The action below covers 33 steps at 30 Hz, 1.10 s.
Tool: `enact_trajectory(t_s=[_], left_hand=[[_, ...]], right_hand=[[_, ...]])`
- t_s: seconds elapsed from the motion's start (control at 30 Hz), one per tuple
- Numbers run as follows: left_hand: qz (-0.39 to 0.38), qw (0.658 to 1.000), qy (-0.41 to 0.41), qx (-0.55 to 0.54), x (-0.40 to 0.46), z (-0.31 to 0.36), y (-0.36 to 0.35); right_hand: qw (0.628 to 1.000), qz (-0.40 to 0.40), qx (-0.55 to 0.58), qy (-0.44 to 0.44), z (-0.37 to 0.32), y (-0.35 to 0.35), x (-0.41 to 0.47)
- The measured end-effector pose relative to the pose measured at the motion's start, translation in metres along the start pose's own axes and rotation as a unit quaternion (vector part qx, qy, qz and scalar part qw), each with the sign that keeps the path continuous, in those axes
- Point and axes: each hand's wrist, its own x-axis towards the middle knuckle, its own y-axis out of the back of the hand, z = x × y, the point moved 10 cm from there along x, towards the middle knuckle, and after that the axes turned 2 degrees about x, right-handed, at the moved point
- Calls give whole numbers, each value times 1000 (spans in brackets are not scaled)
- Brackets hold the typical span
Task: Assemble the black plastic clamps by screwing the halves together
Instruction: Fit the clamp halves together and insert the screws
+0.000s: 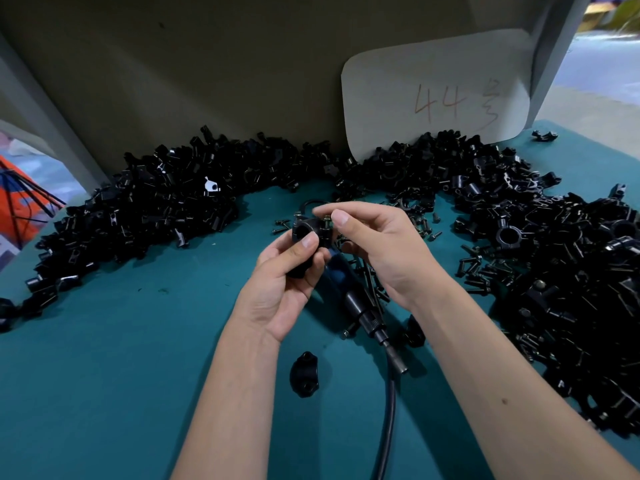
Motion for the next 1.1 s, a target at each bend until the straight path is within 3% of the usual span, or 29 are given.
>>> enact_trajectory(t_s=[0.23, 0.6, 0.87, 1.1], left_hand=[[-2, 1000, 7, -6, -1, 1, -1], [12, 1000, -13, -7, 0, 1, 2], [68, 965, -180, 177, -1, 29, 6], [58, 930, -203, 301, 3, 31, 7]], right_hand=[[998, 19, -10, 61, -13, 4, 1], [995, 65, -25, 68, -13, 8, 1], [971, 133, -191, 49, -15, 14, -3], [927, 111, -352, 65, -21, 4, -3]])
